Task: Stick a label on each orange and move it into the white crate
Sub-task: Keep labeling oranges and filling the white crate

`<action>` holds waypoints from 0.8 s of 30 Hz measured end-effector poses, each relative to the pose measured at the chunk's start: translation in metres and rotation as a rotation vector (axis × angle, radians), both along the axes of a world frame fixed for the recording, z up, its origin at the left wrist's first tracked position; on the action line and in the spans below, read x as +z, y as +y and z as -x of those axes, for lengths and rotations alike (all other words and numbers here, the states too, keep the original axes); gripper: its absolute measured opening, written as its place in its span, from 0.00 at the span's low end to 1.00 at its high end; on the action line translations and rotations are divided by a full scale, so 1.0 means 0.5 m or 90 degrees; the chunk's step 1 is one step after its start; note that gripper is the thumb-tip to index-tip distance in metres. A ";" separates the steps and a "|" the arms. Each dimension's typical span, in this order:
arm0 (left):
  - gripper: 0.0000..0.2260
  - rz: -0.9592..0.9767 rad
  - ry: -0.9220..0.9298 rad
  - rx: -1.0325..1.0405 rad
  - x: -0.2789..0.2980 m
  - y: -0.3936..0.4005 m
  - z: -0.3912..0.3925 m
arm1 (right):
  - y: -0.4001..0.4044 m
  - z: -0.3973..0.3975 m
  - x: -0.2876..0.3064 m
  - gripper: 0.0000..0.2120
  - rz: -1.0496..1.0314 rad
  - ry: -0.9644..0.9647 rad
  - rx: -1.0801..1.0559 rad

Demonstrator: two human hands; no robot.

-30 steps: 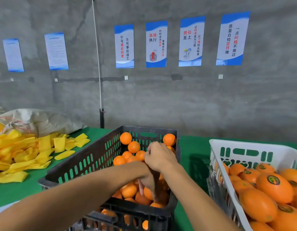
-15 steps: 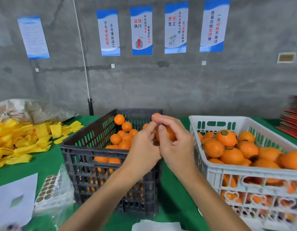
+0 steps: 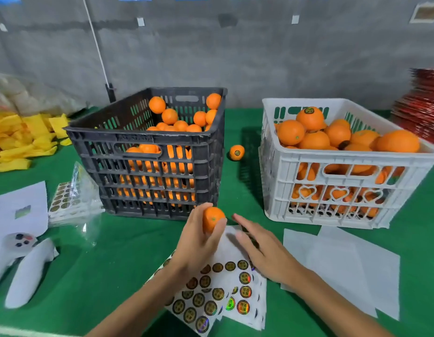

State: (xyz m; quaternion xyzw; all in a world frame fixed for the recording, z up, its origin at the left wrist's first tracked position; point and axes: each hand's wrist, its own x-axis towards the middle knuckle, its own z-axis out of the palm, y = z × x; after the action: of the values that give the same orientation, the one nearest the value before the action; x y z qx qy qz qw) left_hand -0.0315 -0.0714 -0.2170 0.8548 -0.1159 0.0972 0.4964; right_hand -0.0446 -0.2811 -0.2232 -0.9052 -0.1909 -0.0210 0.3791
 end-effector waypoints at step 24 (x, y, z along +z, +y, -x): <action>0.22 0.140 0.065 0.013 -0.036 0.010 0.001 | -0.007 0.019 -0.037 0.16 0.083 -0.343 0.164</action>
State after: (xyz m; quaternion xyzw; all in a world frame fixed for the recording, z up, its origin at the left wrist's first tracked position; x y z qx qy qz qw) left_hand -0.0321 -0.0663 -0.2348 0.8004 -0.0704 0.0708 0.5911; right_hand -0.0542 -0.2846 -0.2418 -0.8578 -0.3990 -0.1993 0.2554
